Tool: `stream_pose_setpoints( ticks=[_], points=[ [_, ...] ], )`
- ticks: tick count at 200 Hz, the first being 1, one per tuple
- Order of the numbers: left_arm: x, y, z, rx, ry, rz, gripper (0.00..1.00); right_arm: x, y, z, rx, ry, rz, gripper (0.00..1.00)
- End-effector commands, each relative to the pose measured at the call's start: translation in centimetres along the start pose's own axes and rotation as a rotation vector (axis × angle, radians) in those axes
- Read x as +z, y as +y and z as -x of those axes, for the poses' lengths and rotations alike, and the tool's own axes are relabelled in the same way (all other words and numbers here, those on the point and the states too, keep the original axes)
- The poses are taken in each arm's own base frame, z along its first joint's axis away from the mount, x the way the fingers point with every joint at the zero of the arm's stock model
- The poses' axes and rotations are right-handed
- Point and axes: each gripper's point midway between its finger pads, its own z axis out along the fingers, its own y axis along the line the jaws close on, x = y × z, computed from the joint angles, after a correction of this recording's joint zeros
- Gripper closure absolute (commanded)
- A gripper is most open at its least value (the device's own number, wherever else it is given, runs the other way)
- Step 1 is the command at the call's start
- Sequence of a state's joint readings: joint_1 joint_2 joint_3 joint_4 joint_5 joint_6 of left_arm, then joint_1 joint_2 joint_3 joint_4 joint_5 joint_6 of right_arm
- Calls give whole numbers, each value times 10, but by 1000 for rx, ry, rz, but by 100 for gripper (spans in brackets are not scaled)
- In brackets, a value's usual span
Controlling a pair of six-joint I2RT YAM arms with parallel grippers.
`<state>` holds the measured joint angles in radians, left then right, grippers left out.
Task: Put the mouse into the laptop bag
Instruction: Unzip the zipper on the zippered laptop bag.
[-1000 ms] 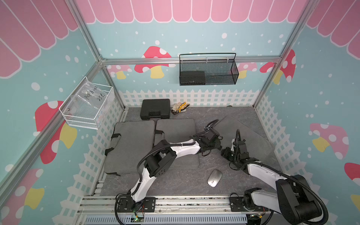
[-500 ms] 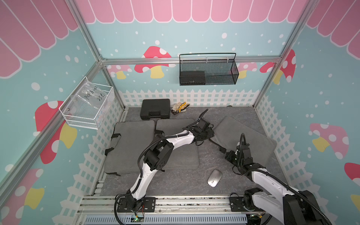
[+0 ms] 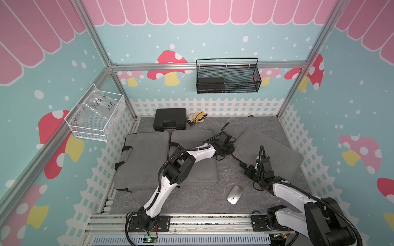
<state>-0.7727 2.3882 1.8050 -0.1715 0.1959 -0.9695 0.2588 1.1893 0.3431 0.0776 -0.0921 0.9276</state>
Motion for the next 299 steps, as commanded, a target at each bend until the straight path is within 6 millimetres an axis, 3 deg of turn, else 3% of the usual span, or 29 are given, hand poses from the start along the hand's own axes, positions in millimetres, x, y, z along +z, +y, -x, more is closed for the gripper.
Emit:
stream_pose_setpoints(
  ticks=[1, 38, 76, 111, 146, 185, 222, 259, 282, 299],
  points=[
    [0, -4, -3, 0, 5, -16, 100, 5, 45, 12, -62, -19, 93, 100],
    [-5, -2, -3, -6, -5, -13, 100, 23, 85, 5, -132, 29, 117, 100],
    [-17, 0, -2, -16, -42, -18, 100, 37, 88, 6, -144, 44, 92, 100],
    [-24, 1, -9, -44, -62, -32, 100, 36, 90, 14, -147, 22, 88, 100],
    [-37, 15, -34, -142, -150, -38, 100, 31, 81, 17, -133, 13, 83, 100],
    [-38, -9, -66, -101, -141, -45, 100, 23, 60, 10, -112, 10, 59, 100],
    [-45, -10, -92, -121, -188, -36, 100, 5, 24, 11, -75, -31, -7, 100],
    [-64, -9, -94, -121, -239, -40, 75, -13, -12, 18, -10, -86, -91, 100],
    [-77, -15, -75, -70, -253, -17, 54, -21, -32, 16, 50, -118, -133, 100],
    [-73, -9, -54, -52, -218, 19, 47, -28, -40, 15, 86, -144, -138, 100]
  ],
)
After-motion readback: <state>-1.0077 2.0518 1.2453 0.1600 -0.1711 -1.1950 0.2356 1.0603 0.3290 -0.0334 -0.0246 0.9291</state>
